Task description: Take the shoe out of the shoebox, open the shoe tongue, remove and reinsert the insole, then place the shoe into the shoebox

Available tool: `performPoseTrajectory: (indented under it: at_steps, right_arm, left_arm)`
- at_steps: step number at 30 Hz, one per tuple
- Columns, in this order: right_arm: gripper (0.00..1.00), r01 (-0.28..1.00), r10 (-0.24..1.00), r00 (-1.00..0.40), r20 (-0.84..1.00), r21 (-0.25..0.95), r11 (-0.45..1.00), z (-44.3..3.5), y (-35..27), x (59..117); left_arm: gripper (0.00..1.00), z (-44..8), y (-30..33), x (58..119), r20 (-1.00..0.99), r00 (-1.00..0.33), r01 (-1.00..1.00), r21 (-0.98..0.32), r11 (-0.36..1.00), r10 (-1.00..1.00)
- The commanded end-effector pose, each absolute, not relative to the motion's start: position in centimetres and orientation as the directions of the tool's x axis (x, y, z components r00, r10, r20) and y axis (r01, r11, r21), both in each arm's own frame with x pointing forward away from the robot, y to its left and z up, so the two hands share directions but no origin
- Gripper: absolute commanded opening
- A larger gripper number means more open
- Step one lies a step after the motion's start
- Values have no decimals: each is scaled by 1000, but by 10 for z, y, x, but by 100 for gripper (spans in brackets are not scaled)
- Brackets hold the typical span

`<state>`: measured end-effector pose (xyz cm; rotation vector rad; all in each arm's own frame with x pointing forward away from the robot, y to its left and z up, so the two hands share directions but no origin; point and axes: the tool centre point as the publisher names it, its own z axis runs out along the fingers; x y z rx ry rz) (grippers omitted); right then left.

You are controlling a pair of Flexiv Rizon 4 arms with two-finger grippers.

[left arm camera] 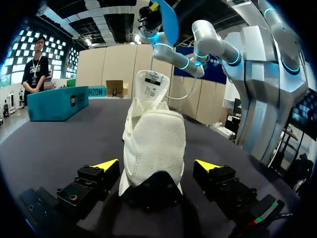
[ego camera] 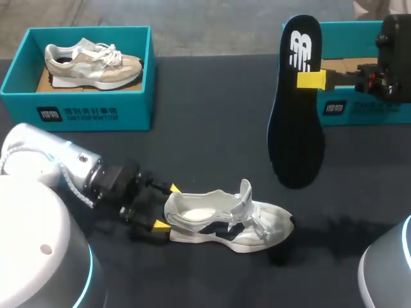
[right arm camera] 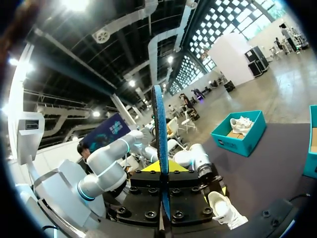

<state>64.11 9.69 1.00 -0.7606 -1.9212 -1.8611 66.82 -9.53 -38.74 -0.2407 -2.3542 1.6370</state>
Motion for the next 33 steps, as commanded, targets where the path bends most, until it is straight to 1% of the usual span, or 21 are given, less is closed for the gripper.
performPoseTrajectory:
  at_steps: [1,4,7,9,13,31,33]
  right_arm:
    - [0,604,132,-789,600,797,-11,9,98,641]
    - [0,604,132,-789,600,797,-11,9,98,641]
    - [0,604,132,-789,600,797,-11,9,98,641]
    - [0,604,132,-789,600,797,-11,9,98,641]
    - [0,604,132,-789,600,797,-11,9,98,641]
    - [0,604,132,-789,600,797,-11,9,98,641]
    - [0,604,132,-789,600,797,-11,9,98,641]
  left_arm:
    - [100,-364,-83,670,107,-941,59,-883,467,320]
    - [100,-359,-80,673,91,-935,112,-841,529,342]
    - [100,-354,-76,676,81,-926,184,-756,629,368]
    - [100,-352,-71,677,112,-927,183,-700,690,359]
    - [100,-345,-66,676,145,-921,191,-641,744,361]
    - [100,-345,-66,676,145,-921,191,-641,744,361]
    - [100,-343,-66,676,145,-926,194,-611,768,349]
